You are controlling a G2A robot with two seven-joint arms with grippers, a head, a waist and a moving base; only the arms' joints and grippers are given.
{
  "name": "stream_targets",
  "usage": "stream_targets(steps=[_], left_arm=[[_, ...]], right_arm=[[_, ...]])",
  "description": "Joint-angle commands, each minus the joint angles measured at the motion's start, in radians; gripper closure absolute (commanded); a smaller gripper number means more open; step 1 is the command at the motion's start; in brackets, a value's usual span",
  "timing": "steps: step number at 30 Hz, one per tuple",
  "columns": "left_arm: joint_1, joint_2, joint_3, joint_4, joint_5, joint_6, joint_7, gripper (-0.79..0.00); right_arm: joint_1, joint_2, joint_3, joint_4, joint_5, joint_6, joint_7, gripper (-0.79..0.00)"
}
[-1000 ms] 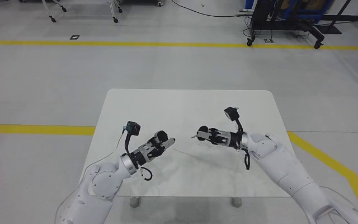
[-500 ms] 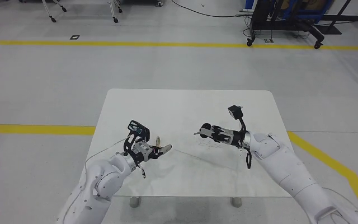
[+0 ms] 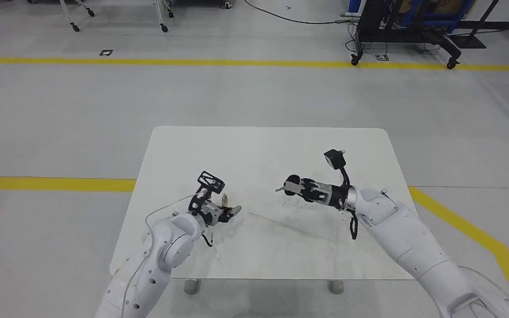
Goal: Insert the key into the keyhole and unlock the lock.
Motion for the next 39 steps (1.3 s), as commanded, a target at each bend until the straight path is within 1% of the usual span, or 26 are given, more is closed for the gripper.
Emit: stream_targets(steps=[1, 3, 7, 10, 11, 14, 17, 24, 25, 26, 29, 30, 31, 35, 39], left_arm=[[-0.007, -0.002, 0.008, 0.010, 0.001, 0.002, 0.002, -0.600], [-0.014, -0.004, 0.014, 0.017, 0.007, 0.002, 0.004, -0.557], [-0.025, -0.008, 0.026, 0.030, 0.027, 0.021, 0.004, -0.539], [-0.029, -0.011, 0.032, 0.036, 0.031, 0.038, 0.001, -0.459], [-0.031, -0.012, 0.034, 0.038, 0.031, 0.041, 0.000, -0.397], [-0.034, -0.015, 0.036, 0.044, 0.034, 0.051, -0.002, -0.357], [-0.035, -0.017, 0.033, 0.051, 0.033, 0.074, 0.001, -0.342], [-0.042, -0.021, 0.035, 0.062, 0.031, 0.080, -0.014, -0.329], [-0.043, -0.022, 0.036, 0.065, 0.032, 0.079, -0.016, -0.311], [-0.045, -0.022, 0.037, 0.067, 0.033, 0.078, -0.019, -0.259], [-0.049, -0.024, 0.040, 0.074, 0.041, 0.084, -0.029, -0.157], [-0.050, -0.025, 0.041, 0.075, 0.048, 0.093, -0.030, -0.102], [-0.050, -0.026, 0.042, 0.075, 0.053, 0.103, -0.029, 0.000], [-0.051, -0.029, 0.047, 0.076, 0.071, 0.121, -0.027, 0.000], [-0.047, -0.031, 0.049, 0.073, 0.071, 0.118, -0.008, 0.000]], right_arm=[[0.000, 0.000, 0.000, 0.000, 0.000, 0.000, 0.000, 0.000], [0.000, 0.000, 0.000, 0.000, 0.000, 0.000, 0.000, 0.000], [0.000, 0.000, 0.000, 0.000, 0.000, 0.000, 0.000, 0.000], [0.000, 0.000, 0.000, 0.000, 0.000, 0.000, 0.000, 0.000], [0.000, 0.000, 0.000, 0.000, 0.000, 0.000, 0.000, 0.000], [0.000, 0.000, 0.000, 0.000, 0.000, 0.000, 0.000, 0.000], [0.000, 0.000, 0.000, 0.000, 0.000, 0.000, 0.000, 0.000], [0.000, 0.000, 0.000, 0.000, 0.000, 0.000, 0.000, 0.000], [0.000, 0.000, 0.000, 0.000, 0.000, 0.000, 0.000, 0.000], [0.000, 0.000, 0.000, 0.000, 0.000, 0.000, 0.000, 0.000], [0.000, 0.000, 0.000, 0.000, 0.000, 0.000, 0.000, 0.000], [0.000, 0.000, 0.000, 0.000, 0.000, 0.000, 0.000, 0.000], [0.000, 0.000, 0.000, 0.000, 0.000, 0.000, 0.000, 0.000], [0.000, 0.000, 0.000, 0.000, 0.000, 0.000, 0.000, 0.000], [0.000, 0.000, 0.000, 0.000, 0.000, 0.000, 0.000, 0.000]])
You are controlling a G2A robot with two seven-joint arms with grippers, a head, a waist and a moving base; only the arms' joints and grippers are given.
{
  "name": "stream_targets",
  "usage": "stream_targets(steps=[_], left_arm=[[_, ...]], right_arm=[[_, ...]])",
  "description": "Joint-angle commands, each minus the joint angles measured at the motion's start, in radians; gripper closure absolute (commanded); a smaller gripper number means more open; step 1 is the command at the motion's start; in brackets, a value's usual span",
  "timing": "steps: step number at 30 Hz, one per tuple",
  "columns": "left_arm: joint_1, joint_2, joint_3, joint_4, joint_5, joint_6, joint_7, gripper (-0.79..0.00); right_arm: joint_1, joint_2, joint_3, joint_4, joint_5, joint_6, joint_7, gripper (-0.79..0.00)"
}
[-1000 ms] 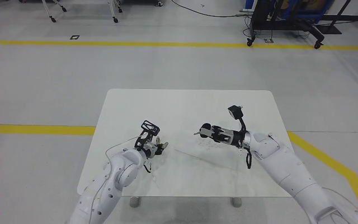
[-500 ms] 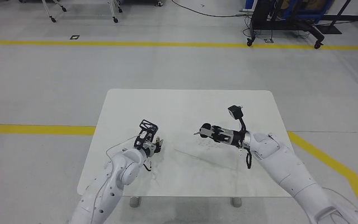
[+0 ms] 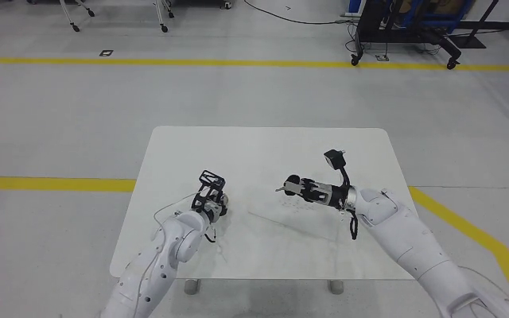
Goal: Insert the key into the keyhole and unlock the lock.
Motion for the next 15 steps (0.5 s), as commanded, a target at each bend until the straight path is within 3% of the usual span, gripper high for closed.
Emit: stream_targets(steps=[1, 5, 15], left_arm=[[0.003, -0.001, -0.004, -0.003, -0.014, -0.007, 0.014, 0.000], [0.019, 0.000, -0.035, -0.010, -0.094, -0.034, 0.038, 0.000], [0.035, 0.004, -0.045, -0.030, -0.088, -0.074, -0.022, 0.000]], right_arm=[[0.000, 0.000, 0.000, 0.000, 0.000, 0.000, 0.000, 0.000], [0.000, 0.000, 0.000, 0.000, 0.000, 0.000, 0.000, 0.000], [0.000, 0.000, 0.000, 0.000, 0.000, 0.000, 0.000, 0.000]])
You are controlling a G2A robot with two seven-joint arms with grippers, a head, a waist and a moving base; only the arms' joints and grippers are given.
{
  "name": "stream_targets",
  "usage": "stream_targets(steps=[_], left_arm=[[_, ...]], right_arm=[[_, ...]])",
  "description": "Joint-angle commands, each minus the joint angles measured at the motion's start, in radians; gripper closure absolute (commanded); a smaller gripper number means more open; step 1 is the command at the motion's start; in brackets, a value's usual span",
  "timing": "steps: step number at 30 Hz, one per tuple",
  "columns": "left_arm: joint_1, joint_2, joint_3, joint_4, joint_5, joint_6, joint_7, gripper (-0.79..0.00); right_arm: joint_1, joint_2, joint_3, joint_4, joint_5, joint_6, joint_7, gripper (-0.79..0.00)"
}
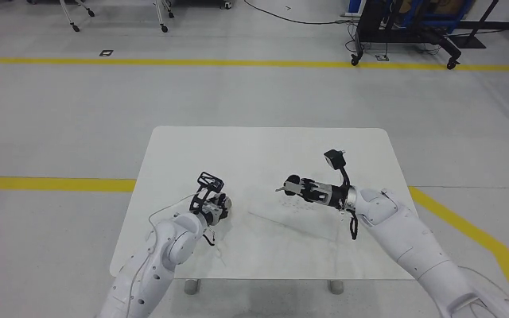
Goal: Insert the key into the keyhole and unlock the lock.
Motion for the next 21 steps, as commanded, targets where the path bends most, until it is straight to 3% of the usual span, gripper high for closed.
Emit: stream_targets(steps=[1, 21], left_arm=[[0.000, -0.001, 0.005, -0.001, 0.008, 0.000, -0.009, 0.000], [-0.002, 0.000, -0.001, -0.007, 0.017, -0.040, -0.015, 0.000]], right_arm=[[0.000, 0.000, 0.000, 0.000, 0.000, 0.000, 0.000, 0.000], [0.000, 0.000, 0.000, 0.000, 0.000, 0.000, 0.000, 0.000]])
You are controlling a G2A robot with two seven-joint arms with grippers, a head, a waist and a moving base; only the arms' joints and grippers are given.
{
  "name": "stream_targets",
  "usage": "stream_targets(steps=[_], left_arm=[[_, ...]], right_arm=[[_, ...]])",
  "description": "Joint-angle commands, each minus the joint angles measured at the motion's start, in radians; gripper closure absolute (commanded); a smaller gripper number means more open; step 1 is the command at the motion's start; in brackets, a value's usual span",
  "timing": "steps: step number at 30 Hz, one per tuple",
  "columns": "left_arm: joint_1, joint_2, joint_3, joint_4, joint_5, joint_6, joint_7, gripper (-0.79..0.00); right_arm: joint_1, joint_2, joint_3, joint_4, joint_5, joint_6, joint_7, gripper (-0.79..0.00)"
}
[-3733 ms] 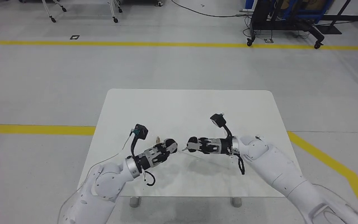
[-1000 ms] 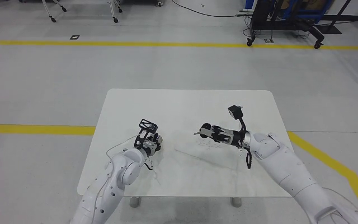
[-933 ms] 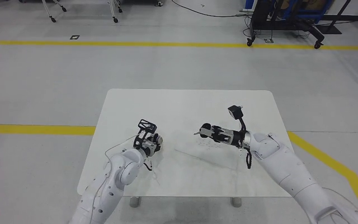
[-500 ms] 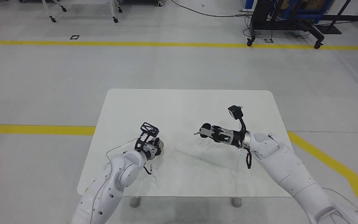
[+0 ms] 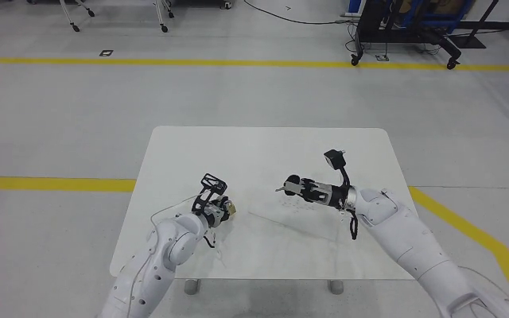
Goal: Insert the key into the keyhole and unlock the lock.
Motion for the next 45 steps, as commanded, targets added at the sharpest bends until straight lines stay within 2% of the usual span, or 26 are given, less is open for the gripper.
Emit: stream_targets(steps=[1, 6, 10, 18, 20, 25, 30, 33, 40, 42, 45], left_arm=[[0.001, 0.001, -0.005, -0.004, 0.001, -0.001, 0.013, 0.000], [0.015, 0.004, -0.034, -0.033, 0.032, 0.013, 0.102, 0.000], [0.032, 0.010, -0.043, -0.082, 0.147, 0.011, 0.198, 0.000], [0.034, 0.010, -0.043, -0.081, 0.141, 0.012, 0.201, 0.000], [0.040, 0.002, -0.057, -0.071, -0.029, -0.002, 0.211, 0.000], [0.008, -0.008, -0.108, -0.015, -0.468, -0.112, 0.169, 0.000], [-0.032, -0.022, -0.130, 0.078, -0.851, -0.135, 0.126, 0.000], [-0.037, -0.023, -0.129, 0.085, -0.882, -0.134, 0.112, 0.000], [-0.033, -0.024, -0.127, 0.087, -0.895, -0.130, 0.111, 0.000], [-0.032, -0.034, -0.112, 0.104, -1.097, -0.093, 0.062, 0.000], [-0.086, -0.050, -0.093, 0.186, -1.374, 0.015, -0.045, 0.000]], right_arm=[[0.000, 0.000, 0.000, 0.000, 0.000, 0.000, 0.000, 0.000], [0.000, 0.000, 0.000, 0.000, 0.000, 0.000, 0.000, 0.000], [0.000, 0.000, 0.000, 0.000, 0.000, 0.000, 0.000, 0.000], [0.000, 0.000, 0.000, 0.000, 0.000, 0.000, 0.000, 0.000], [0.000, 0.000, 0.000, 0.000, 0.000, 0.000, 0.000, 0.000], [-0.012, -0.012, -0.012, -0.044, -0.007, 0.048, -0.061, 0.000], [0.011, -0.039, -0.059, -0.042, 0.026, 0.082, -0.083, 0.000], [0.021, -0.053, -0.077, -0.027, 0.068, 0.078, -0.092, 0.000], [0.021, -0.053, -0.077, -0.027, 0.068, 0.078, -0.092, 0.000], [0.012, -0.057, -0.078, -0.048, 0.073, 0.085, -0.113, 0.000], [0.015, -0.072, -0.092, -0.041, 0.069, 0.087, -0.152, 0.000]])
